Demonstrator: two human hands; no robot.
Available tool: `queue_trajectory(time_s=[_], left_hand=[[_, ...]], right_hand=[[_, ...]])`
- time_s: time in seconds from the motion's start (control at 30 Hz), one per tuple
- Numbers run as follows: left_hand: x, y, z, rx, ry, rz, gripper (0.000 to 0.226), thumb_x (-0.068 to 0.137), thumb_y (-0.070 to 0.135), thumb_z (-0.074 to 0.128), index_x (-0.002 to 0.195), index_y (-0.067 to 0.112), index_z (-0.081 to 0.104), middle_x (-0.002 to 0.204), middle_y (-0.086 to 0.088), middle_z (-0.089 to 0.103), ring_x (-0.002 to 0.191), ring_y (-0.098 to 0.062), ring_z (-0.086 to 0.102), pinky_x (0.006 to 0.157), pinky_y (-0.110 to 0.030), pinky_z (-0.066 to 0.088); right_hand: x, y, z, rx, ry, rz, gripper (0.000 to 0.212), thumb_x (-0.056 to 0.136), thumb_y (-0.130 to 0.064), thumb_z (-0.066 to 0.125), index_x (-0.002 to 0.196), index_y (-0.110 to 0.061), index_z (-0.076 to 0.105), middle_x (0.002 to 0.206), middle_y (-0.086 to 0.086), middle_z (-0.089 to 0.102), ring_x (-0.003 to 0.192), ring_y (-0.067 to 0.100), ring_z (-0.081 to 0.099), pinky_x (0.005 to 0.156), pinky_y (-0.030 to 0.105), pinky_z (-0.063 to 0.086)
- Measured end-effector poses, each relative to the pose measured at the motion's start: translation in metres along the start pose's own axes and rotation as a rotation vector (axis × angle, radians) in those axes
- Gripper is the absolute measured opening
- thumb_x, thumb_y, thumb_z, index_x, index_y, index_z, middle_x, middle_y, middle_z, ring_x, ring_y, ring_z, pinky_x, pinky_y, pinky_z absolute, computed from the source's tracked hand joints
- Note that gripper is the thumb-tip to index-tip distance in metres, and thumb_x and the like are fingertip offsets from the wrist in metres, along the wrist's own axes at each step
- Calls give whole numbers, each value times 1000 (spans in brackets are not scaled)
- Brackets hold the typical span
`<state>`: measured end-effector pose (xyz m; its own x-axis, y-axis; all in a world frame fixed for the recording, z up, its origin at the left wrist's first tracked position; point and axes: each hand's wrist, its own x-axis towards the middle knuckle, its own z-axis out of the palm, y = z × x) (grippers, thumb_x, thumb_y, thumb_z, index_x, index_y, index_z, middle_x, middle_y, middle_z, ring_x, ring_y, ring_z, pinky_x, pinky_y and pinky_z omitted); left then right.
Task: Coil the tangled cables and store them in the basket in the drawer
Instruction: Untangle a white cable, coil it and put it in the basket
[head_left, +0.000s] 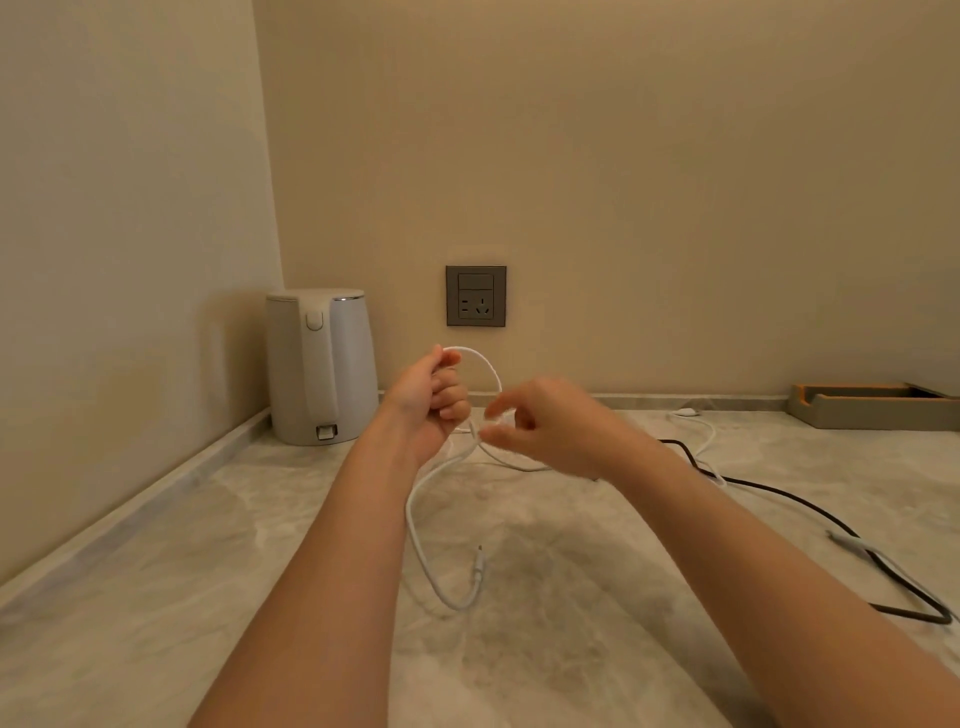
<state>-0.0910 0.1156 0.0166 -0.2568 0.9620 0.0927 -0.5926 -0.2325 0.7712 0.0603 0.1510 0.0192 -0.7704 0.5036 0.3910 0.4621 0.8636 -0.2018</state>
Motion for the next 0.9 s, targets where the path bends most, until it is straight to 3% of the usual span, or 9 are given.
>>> queue_trajectory(time_s=[0.1,0.27,0.33,0.43,0.53,0.6,0.67,0.73,0.9], left_hand=[[0,-1,1,69,40,20,36,104,28,30,77,12,45,37,9,27,28,-3,22,30,-14,18],[1,-5,4,286,101,44,33,105,25,31,78,12,45,37,10,28,29,-3,22,30,-14,18],[0,-6,5,341,114,37,32,105,25,31,78,12,45,38,9,28,30,-3,22,32,-14,19],[0,-9,5,401,138,22,32,104,25,32,78,13,46,38,10,29,30,-3,22,34,-14,25],[0,-8,6,417,139,29,32,104,23,33,76,13,45,37,10,28,30,-3,21,34,-14,23],[0,-6,6,426,133,35,33,104,22,32,75,14,44,37,10,27,30,-3,21,34,-14,21],[-1,-5,6,435,126,39,33,104,23,33,74,14,44,38,10,27,31,-4,21,34,-14,20],[-1,-4,7,437,116,46,33,104,23,33,74,14,44,38,10,27,31,-4,21,33,-14,20],[-2,-2,13,359,65,59,32,105,23,32,77,13,45,39,10,26,30,-3,21,32,-14,21]], right_hand=[[3,1,10,-185,-7,48,35,93,-41,53,72,-14,59,62,-2,50,62,21,47,50,28,29],[11,24,22,70,2,335,45,91,-33,56,48,-20,53,46,-5,44,47,13,41,54,28,33],[13,29,26,250,24,466,43,91,-27,56,49,-16,55,45,-2,43,44,13,39,50,26,34],[18,32,30,769,116,683,36,95,-18,52,61,-6,56,50,3,45,40,12,38,41,19,35],[23,34,29,1106,241,756,24,96,-11,50,75,0,57,61,10,60,42,11,56,43,18,49],[26,37,27,1186,360,731,17,95,-4,45,90,5,58,74,15,65,54,15,65,53,22,55],[26,45,23,1204,512,730,21,97,-3,39,102,7,57,93,22,66,80,26,68,71,28,56],[24,57,20,1167,646,722,24,99,-9,39,100,5,58,109,28,63,101,36,64,85,35,53],[9,85,7,1223,847,674,30,98,-28,49,74,-10,54,81,12,64,81,21,64,74,26,53]])
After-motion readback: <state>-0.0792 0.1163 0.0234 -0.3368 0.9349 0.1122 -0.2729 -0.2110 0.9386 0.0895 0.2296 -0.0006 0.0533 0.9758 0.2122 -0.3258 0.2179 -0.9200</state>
